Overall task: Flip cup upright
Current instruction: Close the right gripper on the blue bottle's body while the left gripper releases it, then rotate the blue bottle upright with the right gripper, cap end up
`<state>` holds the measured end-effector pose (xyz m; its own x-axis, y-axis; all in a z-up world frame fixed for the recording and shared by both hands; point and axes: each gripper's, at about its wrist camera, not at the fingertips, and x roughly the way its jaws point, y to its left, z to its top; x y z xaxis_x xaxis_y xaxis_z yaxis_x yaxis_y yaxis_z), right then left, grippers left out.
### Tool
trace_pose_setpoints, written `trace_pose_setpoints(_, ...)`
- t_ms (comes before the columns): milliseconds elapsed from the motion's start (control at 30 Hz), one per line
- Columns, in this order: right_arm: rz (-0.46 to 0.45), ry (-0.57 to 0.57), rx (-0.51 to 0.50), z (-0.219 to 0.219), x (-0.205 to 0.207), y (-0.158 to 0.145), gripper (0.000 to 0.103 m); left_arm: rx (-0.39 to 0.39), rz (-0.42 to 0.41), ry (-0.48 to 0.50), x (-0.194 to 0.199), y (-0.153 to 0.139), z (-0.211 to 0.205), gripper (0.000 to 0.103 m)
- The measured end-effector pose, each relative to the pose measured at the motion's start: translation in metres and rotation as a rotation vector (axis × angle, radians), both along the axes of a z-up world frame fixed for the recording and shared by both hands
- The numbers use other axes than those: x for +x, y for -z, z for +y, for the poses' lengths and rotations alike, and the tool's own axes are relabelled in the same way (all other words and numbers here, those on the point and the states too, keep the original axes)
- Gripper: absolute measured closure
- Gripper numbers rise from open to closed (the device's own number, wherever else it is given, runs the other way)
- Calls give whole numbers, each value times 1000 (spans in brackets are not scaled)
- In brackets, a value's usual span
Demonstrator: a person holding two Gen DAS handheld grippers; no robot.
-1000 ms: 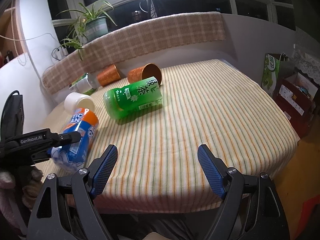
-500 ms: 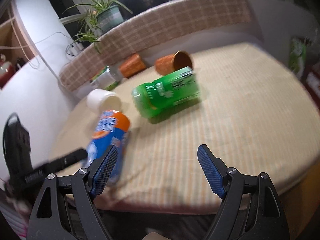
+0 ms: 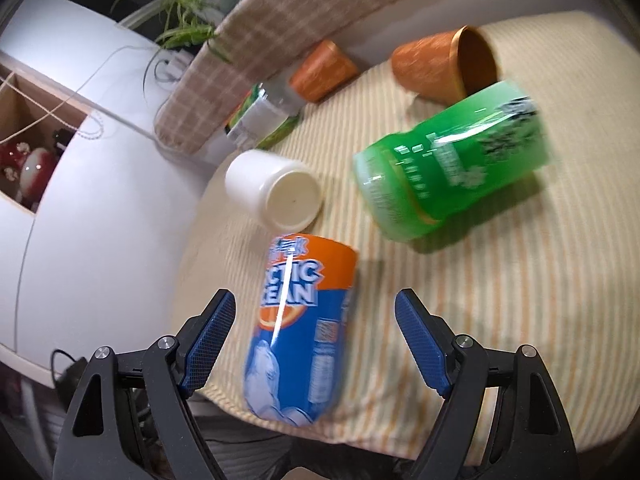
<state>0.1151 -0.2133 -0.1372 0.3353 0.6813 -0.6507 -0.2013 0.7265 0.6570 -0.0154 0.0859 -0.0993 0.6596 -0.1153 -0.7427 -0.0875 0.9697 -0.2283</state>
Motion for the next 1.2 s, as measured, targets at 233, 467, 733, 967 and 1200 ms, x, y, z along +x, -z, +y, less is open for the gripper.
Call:
trace_pose_setpoints(233, 96, -68, 9, 21, 21, 16, 22, -11, 1, -22, -4, 1, 8, 26)
trace_pose_setpoints(467, 150, -103, -10, 33, 34, 33, 31, -20, -1, -14, -5, -2, 4, 26)
trace_pose_setpoints(733, 144, -131, -15, 40, 35, 35, 40, -27, -2, -21, -4, -4, 3, 26)
trace_pose_setpoints(967, 32, -109, -52, 31, 27, 17, 41, -31, -4, -15, -2, -4, -1, 26)
trace_pose_setpoints(1200, -241, -103, -200, 28, 3, -16, 41, -30, -2, -7, 3, -4, -4, 26)
